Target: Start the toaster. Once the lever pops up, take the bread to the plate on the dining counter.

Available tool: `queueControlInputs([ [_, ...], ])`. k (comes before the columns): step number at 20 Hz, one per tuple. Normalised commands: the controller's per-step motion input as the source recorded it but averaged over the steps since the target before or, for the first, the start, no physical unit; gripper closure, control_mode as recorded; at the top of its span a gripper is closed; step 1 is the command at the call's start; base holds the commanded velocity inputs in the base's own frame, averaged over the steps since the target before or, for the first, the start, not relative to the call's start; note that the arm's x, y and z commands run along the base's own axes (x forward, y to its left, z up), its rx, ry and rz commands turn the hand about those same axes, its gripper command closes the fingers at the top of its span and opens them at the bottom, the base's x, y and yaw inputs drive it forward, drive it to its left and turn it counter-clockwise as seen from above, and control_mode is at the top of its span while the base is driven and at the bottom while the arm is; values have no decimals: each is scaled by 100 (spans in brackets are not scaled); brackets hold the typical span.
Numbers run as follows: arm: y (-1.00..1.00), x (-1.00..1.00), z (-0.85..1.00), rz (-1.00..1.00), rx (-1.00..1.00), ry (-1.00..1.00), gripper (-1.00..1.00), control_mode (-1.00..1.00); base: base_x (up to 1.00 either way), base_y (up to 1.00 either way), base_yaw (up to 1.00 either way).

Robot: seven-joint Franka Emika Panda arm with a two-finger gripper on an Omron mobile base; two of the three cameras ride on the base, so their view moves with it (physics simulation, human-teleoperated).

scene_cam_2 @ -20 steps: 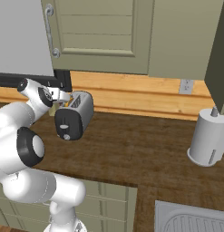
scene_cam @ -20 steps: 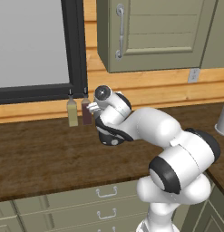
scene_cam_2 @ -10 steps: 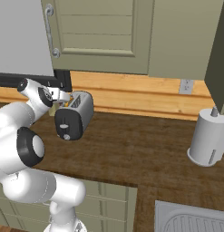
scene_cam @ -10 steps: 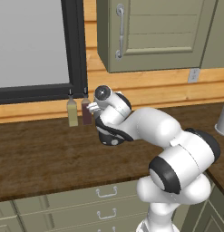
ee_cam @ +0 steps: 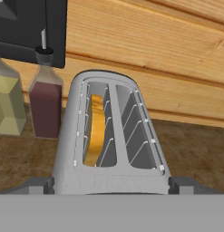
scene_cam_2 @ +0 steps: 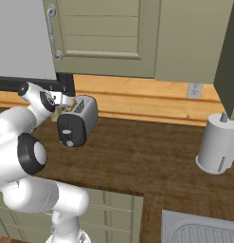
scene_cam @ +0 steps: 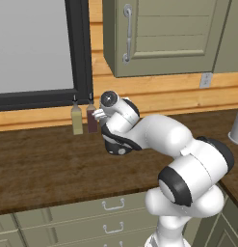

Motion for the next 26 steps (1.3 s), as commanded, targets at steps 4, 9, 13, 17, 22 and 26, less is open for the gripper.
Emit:
queueControlInputs([
  [4, 0, 0, 0, 0, 0, 0, -100, -100, 0, 0, 0],
  [9, 0, 0, 0, 0, 0, 0, -100, -100, 0, 0, 0],
  [13, 0, 0, 0, 0, 0, 0, -100, -100, 0, 0, 0],
  [17, 0, 0, 0, 0, 0, 0, -100, -100, 0, 0, 0],
  [22, 0, 0, 0, 0, 0, 0, -100, -100, 0, 0, 0],
  [26, 0, 0, 0, 0, 0, 0, -100, -100, 0, 0, 0],
])
